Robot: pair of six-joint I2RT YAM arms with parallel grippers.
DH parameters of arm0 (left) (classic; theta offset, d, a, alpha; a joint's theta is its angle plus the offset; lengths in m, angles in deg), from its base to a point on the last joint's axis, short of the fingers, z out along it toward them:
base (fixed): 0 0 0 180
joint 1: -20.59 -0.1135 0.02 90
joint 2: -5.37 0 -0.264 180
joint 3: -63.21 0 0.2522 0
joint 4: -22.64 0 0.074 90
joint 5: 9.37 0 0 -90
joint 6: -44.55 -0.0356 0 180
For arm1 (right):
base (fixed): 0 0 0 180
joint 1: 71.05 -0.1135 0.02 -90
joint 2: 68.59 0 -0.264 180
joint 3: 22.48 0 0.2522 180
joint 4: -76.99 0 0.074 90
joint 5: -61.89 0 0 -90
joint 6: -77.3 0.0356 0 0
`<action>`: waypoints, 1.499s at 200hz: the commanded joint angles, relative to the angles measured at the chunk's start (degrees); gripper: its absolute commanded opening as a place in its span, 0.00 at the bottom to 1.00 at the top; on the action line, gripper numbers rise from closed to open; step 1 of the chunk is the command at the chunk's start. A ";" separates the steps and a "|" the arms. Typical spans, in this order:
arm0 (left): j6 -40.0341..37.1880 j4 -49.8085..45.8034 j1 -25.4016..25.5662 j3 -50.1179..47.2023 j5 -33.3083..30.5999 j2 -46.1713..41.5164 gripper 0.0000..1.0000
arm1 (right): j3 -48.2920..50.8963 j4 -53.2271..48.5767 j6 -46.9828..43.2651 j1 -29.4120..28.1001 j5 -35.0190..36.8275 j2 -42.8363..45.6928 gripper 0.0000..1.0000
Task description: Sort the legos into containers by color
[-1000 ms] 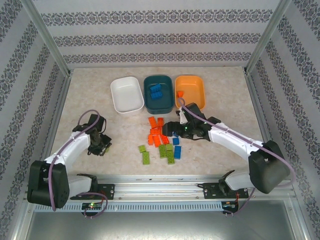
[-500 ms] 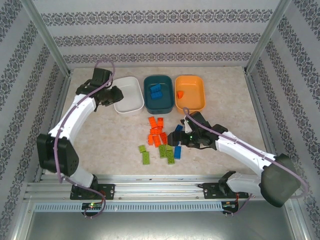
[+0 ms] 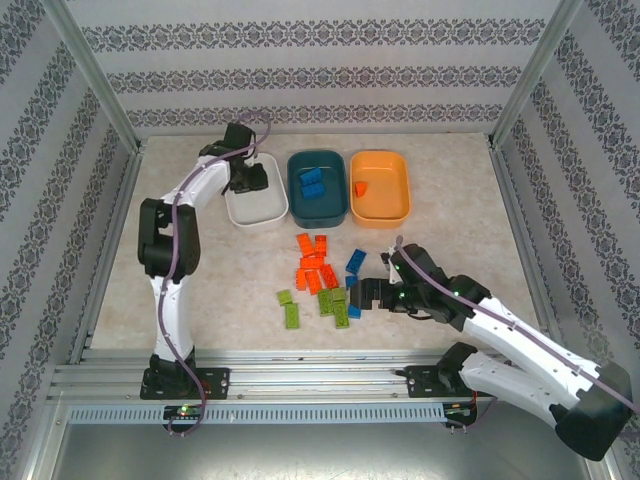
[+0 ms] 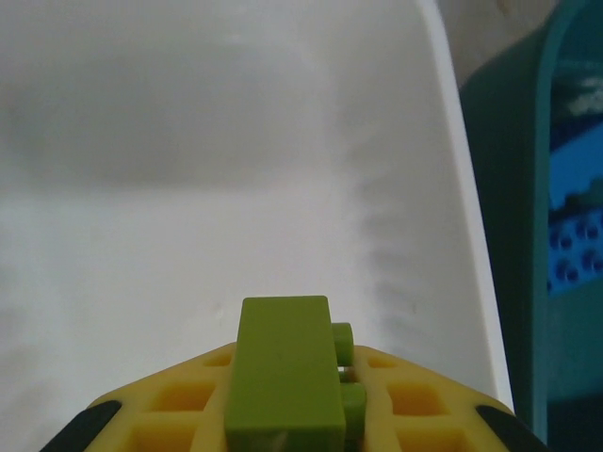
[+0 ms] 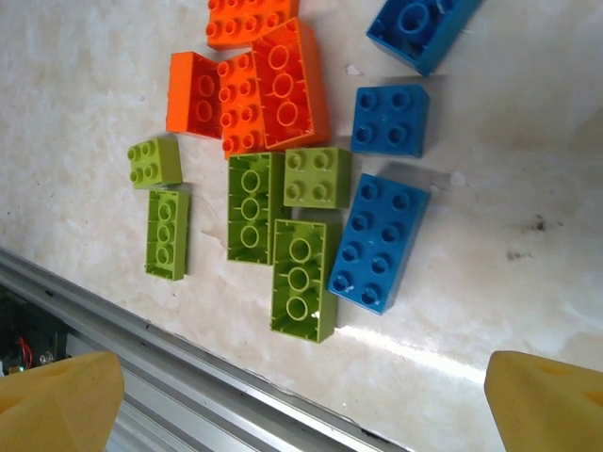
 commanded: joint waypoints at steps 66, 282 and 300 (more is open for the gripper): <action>-2.49 -7.43 0.20 14.82 -4.41 10.48 0.17 | -2.08 -7.72 3.15 -1.17 3.05 5.11 0.98; 7.42 -7.62 7.45 -32.69 0.94 -39.98 0.66 | -27.26 -2.13 1.06 6.08 10.49 -44.93 0.83; 10.42 -4.82 9.65 -40.74 2.39 -46.40 0.68 | -29.03 -2.11 1.22 6.53 10.93 -48.67 0.82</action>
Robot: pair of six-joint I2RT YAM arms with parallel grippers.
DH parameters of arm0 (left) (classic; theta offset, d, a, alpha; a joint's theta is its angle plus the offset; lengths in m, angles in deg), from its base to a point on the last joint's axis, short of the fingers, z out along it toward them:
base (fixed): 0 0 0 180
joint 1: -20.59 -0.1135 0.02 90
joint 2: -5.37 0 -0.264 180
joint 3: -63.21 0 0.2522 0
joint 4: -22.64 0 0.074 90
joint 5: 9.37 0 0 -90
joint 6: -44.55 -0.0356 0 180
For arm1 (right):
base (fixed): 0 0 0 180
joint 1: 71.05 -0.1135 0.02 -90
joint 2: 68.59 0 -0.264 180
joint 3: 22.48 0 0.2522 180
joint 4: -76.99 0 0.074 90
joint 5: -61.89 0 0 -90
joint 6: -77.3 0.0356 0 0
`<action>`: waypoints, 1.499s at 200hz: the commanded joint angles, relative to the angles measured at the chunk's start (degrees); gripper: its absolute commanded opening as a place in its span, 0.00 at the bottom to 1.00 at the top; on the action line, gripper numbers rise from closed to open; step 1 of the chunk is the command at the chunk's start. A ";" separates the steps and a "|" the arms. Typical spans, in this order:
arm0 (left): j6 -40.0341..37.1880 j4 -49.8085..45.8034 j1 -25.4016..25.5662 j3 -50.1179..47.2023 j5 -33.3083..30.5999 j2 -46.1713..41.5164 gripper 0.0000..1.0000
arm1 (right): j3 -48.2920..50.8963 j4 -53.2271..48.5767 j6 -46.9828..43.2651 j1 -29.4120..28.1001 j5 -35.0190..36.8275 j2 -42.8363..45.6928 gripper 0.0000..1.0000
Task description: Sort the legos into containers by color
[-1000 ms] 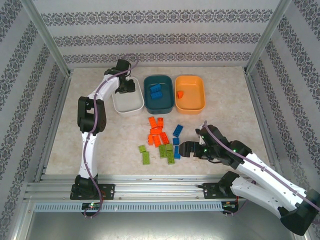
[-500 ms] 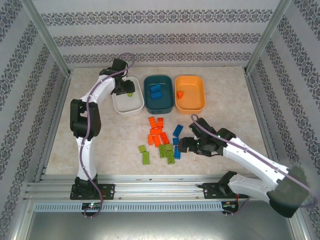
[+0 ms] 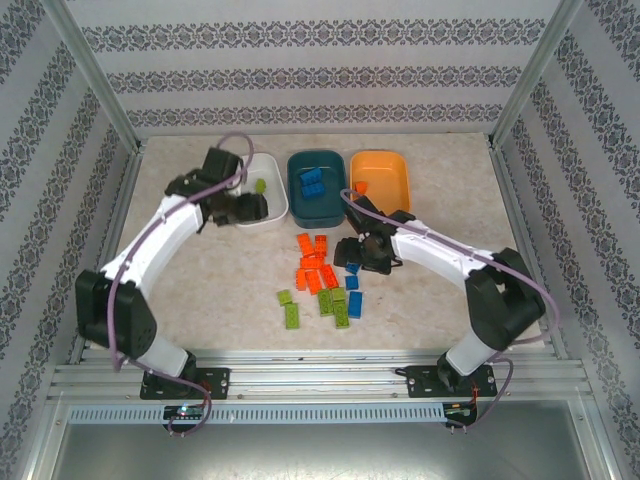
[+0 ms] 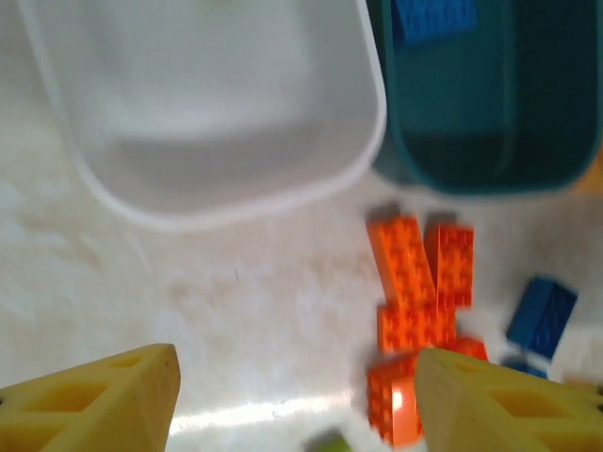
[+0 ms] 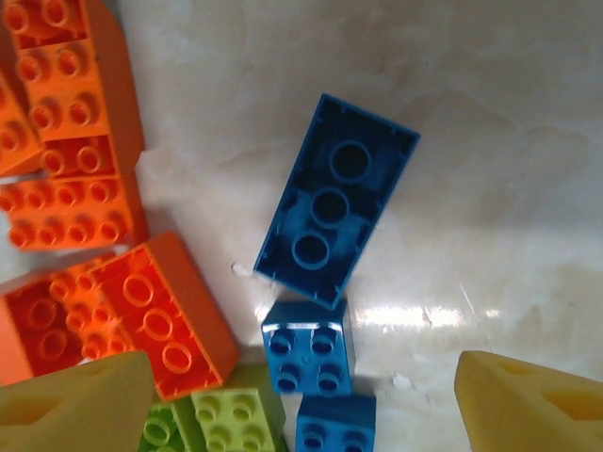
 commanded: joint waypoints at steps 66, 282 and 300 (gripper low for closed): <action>8.78 6.63 4.89 -22.01 2.38 -20.29 0.71 | -3.95 4.42 1.21 4.00 2.02 -9.96 0.73; 8.99 8.39 4.95 -26.08 2.35 -24.63 0.74 | -6.24 3.37 -2.37 4.78 3.01 -5.87 0.27; 9.35 9.19 4.89 -26.72 2.77 -24.49 0.74 | -8.34 1.30 -3.12 3.84 3.45 -2.46 0.27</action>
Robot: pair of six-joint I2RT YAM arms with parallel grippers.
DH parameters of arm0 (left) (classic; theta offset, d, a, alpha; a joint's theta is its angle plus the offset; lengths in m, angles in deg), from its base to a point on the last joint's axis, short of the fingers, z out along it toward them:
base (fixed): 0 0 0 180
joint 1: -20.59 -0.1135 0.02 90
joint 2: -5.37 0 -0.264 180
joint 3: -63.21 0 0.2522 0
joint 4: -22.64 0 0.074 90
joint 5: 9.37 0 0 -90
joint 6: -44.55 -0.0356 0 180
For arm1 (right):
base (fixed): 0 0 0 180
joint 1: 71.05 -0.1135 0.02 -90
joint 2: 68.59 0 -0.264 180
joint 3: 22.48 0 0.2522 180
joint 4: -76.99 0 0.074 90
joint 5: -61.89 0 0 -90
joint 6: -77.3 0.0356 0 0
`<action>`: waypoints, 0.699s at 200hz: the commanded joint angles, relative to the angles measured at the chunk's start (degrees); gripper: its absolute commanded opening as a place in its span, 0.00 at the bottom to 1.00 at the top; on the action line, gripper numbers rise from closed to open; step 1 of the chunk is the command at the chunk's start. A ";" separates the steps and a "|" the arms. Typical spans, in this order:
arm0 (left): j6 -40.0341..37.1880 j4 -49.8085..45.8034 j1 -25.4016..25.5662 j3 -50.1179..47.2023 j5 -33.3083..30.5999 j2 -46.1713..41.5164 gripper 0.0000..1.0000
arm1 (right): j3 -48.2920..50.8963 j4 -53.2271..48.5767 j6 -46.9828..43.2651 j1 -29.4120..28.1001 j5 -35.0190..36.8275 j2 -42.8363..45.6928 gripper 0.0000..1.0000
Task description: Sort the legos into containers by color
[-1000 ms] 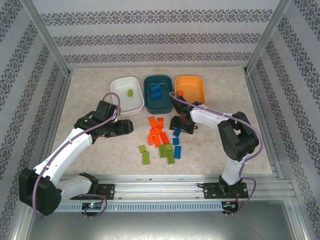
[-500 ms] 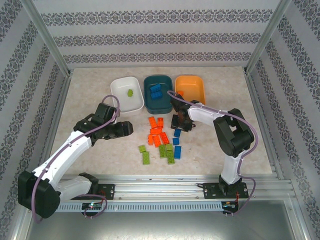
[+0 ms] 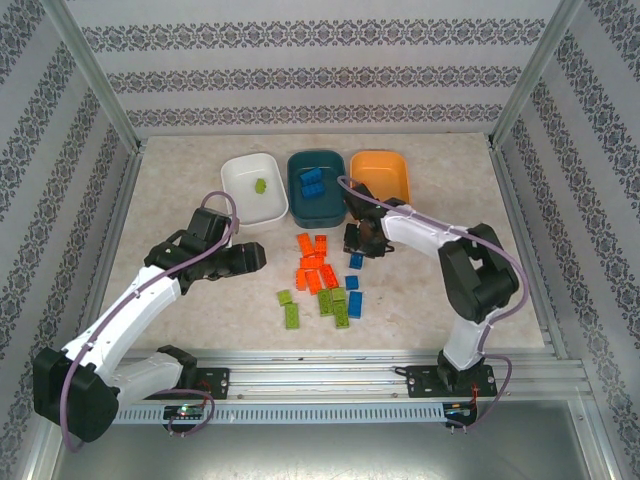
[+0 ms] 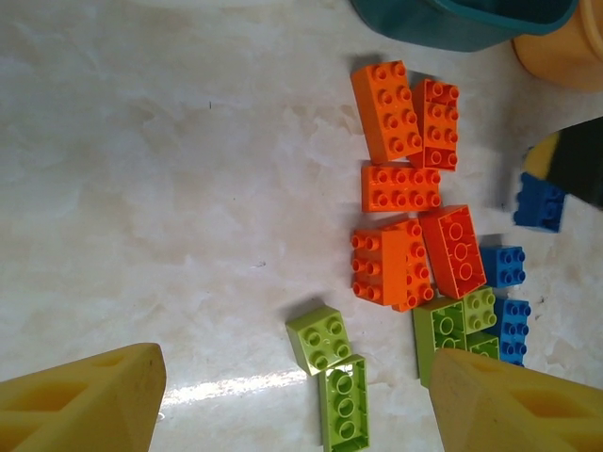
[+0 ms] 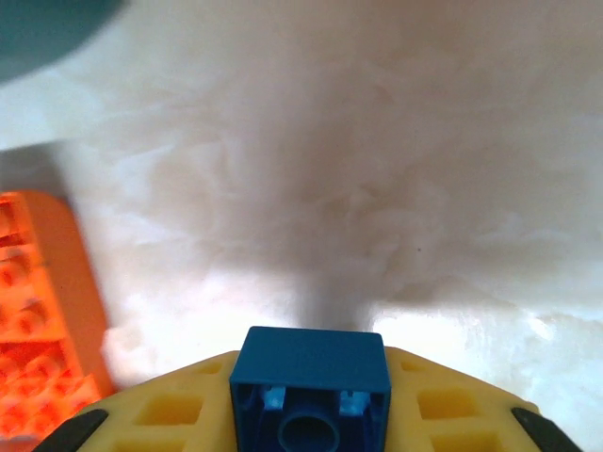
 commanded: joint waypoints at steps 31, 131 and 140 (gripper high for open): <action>2.03 4.59 0.48 -1.98 1.36 0.16 0.75 | -9.93 -4.70 -4.51 -1.42 1.57 8.52 0.27; 2.09 0.14 0.17 -2.30 0.21 -3.35 0.75 | -48.86 -6.10 -21.96 0.60 6.73 -22.38 0.27; 2.05 -0.46 0.17 -2.17 0.12 -3.76 0.75 | -52.09 -7.03 -22.60 0.74 7.81 -25.52 0.27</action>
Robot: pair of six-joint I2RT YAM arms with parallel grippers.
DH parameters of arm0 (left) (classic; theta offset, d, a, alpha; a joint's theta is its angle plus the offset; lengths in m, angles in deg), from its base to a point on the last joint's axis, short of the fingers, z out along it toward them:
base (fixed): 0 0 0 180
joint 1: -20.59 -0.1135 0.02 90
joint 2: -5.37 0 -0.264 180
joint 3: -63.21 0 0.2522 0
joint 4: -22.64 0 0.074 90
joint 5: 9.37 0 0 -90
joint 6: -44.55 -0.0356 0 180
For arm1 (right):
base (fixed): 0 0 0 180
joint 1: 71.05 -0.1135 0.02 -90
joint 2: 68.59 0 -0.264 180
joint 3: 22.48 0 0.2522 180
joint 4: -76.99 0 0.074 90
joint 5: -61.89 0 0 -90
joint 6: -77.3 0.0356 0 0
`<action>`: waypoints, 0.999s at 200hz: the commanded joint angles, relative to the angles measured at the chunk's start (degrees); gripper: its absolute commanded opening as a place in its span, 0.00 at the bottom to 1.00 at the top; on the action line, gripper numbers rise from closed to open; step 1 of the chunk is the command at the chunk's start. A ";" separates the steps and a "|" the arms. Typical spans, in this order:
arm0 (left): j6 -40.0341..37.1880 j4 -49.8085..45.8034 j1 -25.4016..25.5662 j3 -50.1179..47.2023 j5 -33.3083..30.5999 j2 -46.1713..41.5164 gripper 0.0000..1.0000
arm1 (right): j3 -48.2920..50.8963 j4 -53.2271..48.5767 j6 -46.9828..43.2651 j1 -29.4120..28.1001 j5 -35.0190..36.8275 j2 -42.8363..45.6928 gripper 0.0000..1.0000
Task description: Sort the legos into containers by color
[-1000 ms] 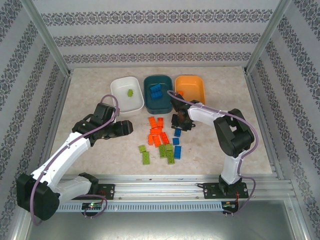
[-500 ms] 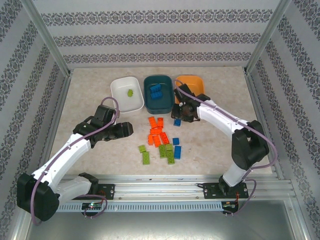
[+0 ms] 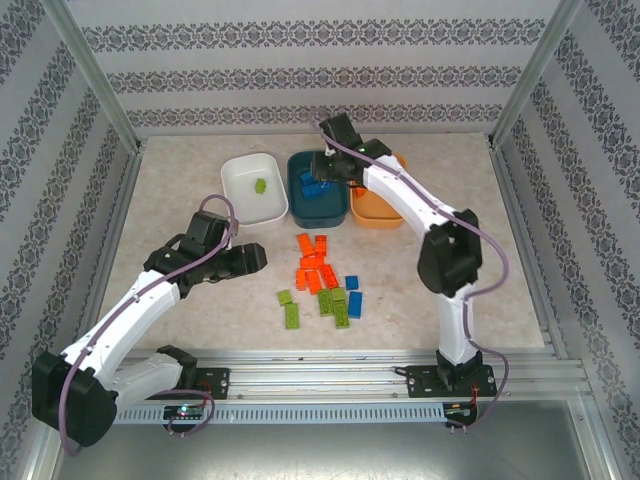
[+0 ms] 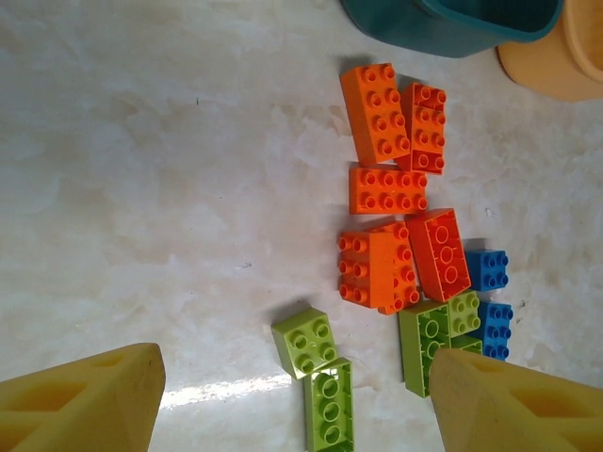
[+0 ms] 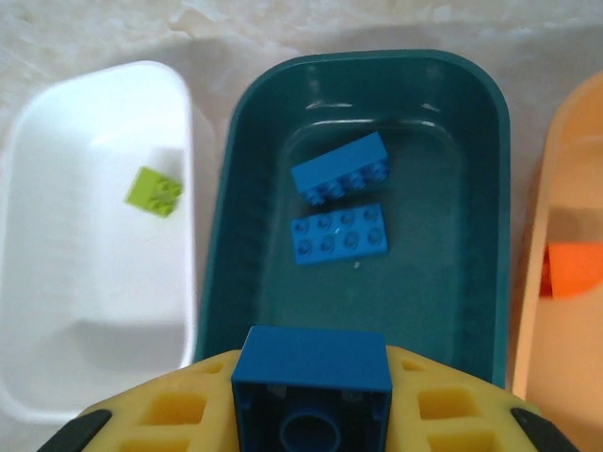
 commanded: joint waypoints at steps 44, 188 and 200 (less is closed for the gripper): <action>0.29 -4.38 0.08 -0.55 -0.86 -2.94 0.75 | -21.19 -7.19 -6.59 1.75 7.28 -18.65 0.28; 0.07 -2.16 -0.21 -1.59 2.33 -3.91 0.76 | -26.31 -15.25 -6.87 -0.14 3.58 -9.13 0.59; 0.02 -2.09 -0.21 -1.13 3.26 -4.19 0.76 | -23.12 -16.55 -6.87 -2.09 4.08 -4.00 0.61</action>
